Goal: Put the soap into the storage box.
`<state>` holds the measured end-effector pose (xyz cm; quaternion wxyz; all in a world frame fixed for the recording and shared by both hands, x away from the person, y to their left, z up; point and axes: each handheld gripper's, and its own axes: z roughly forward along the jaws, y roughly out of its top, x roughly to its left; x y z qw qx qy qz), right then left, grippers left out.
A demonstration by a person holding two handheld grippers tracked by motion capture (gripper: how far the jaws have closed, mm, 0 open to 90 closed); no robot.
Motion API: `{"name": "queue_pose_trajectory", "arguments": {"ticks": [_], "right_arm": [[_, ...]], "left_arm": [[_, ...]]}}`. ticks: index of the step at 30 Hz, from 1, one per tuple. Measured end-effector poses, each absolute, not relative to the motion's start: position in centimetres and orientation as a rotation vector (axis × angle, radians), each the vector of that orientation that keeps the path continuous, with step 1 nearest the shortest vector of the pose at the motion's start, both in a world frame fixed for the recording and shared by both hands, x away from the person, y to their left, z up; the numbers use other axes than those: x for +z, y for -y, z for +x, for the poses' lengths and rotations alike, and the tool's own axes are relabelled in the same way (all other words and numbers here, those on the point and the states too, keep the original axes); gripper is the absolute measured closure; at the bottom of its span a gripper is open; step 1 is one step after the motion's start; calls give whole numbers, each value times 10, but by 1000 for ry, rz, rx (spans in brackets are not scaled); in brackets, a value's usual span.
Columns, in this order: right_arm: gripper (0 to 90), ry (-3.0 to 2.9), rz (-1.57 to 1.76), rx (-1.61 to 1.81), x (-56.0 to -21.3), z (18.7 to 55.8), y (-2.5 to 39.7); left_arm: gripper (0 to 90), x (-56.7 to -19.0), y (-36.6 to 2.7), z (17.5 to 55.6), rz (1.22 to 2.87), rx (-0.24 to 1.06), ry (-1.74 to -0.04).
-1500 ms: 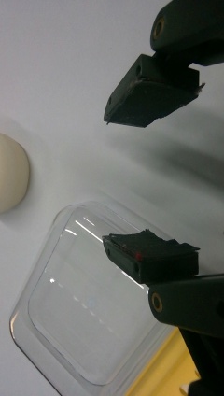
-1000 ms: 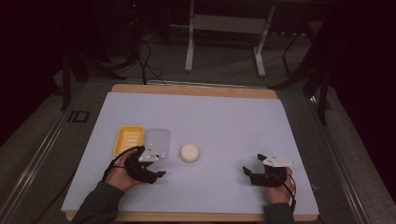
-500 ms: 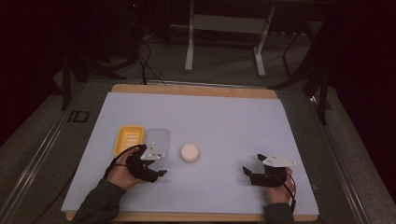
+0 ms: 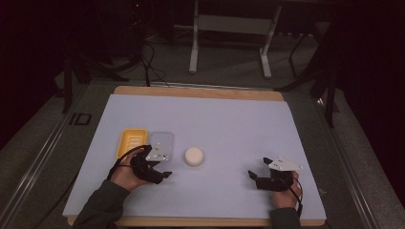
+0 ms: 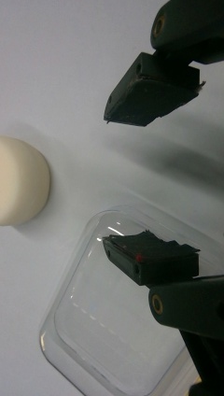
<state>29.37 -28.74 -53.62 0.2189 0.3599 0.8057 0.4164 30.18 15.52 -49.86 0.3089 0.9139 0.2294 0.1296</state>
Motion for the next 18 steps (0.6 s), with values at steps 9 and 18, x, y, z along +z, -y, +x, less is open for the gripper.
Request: {"name": "queue_pose_trajectory", "arguments": {"ticks": [9, 18], "right_arm": [[181, -2229, 996, 1153, -536, 294, 287], [181, -2232, 997, 1149, -536, 293, 287]], "left_arm": [[343, -495, -153, 306, 2418, 344, -600], [338, -494, -149, 312, 2425, 339, -597]]}}
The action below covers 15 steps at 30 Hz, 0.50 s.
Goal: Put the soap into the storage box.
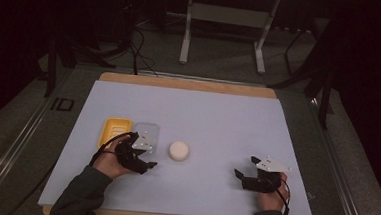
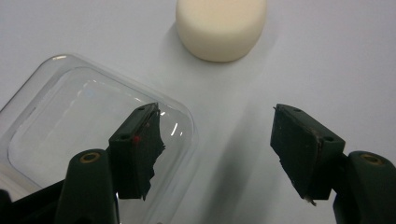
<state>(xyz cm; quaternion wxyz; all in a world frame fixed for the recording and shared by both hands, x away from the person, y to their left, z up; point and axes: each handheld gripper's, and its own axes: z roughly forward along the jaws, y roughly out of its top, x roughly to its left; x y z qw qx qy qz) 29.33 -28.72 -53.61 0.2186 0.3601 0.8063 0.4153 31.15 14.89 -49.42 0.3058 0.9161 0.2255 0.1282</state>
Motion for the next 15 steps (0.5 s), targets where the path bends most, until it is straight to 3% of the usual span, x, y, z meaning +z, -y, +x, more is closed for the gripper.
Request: {"name": "queue_pose_trajectory", "arguments": {"ticks": [15], "right_arm": [[181, -2235, 989, 1145, -536, 294, 287]], "left_arm": [[336, -494, -144, 318, 2451, 321, -581]]}}
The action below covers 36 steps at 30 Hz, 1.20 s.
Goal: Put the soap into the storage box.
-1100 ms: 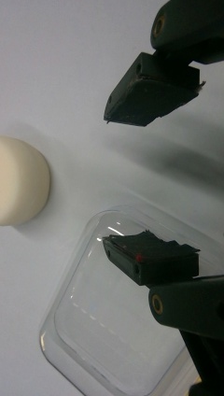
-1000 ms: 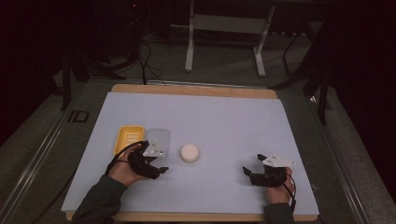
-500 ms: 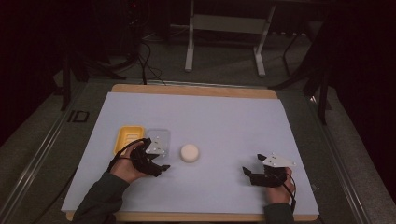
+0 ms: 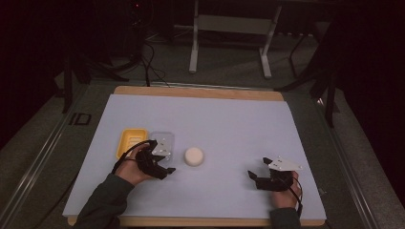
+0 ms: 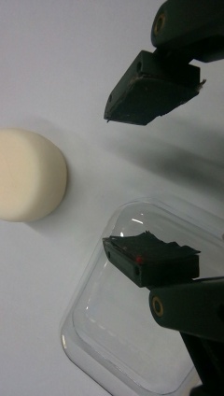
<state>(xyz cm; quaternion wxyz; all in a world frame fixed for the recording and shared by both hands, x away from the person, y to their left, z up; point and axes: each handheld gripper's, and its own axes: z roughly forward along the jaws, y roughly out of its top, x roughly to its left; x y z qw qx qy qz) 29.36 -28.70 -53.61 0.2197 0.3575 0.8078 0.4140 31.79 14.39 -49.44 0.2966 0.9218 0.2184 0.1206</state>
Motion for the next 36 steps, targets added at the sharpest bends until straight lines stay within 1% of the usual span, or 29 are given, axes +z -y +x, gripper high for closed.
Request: {"name": "queue_pose_trajectory", "arguments": {"ticks": [19, 30, 36], "right_arm": [[181, -2238, 988, 1142, -536, 294, 287], [181, -2240, 987, 1140, -536, 294, 286], [181, -2242, 987, 1140, -536, 294, 286]], "left_arm": [[327, -495, -138, 322, 2468, 314, -575], [276, -494, -131, 324, 2489, 328, -567], [268, -492, -126, 326, 2503, 314, -547]]}}
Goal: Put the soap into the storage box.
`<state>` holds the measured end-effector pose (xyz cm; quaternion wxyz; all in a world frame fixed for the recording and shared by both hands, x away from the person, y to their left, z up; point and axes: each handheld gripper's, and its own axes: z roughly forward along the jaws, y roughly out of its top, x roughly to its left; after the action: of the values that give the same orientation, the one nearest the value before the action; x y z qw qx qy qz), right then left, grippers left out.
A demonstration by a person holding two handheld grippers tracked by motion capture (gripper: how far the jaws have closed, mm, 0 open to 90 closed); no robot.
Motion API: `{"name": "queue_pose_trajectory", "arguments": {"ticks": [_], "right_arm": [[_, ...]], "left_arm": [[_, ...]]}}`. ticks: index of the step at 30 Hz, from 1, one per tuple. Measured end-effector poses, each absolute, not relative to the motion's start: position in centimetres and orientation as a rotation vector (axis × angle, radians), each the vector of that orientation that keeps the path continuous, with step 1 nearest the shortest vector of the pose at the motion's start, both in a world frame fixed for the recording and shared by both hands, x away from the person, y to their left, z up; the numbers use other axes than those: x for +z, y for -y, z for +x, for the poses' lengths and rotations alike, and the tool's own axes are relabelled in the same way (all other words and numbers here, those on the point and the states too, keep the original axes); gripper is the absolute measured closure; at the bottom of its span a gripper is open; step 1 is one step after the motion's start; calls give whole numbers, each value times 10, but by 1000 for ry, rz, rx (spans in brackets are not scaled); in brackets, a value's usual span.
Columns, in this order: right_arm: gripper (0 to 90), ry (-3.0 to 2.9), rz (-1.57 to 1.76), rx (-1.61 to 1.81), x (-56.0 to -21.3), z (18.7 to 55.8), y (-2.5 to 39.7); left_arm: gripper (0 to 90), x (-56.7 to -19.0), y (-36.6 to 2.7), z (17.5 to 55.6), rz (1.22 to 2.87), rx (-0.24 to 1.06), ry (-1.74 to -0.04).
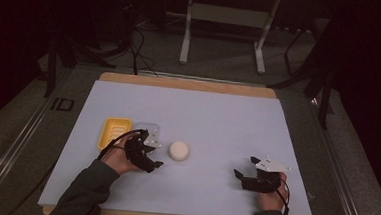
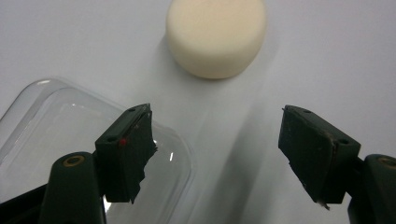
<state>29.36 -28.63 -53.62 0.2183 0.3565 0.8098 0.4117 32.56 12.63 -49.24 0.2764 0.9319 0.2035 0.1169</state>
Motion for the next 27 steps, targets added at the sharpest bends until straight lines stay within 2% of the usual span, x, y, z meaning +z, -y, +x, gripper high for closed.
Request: {"name": "queue_pose_trajectory", "arguments": {"ticks": [13, 27], "right_arm": [[181, -2245, 982, 1137, -536, 294, 286], [181, -2247, 981, 1136, -536, 294, 285]], "left_arm": [[218, -493, -119, 330, 2542, 324, -538], [218, -491, -114, 337, 2569, 308, -515]]}}
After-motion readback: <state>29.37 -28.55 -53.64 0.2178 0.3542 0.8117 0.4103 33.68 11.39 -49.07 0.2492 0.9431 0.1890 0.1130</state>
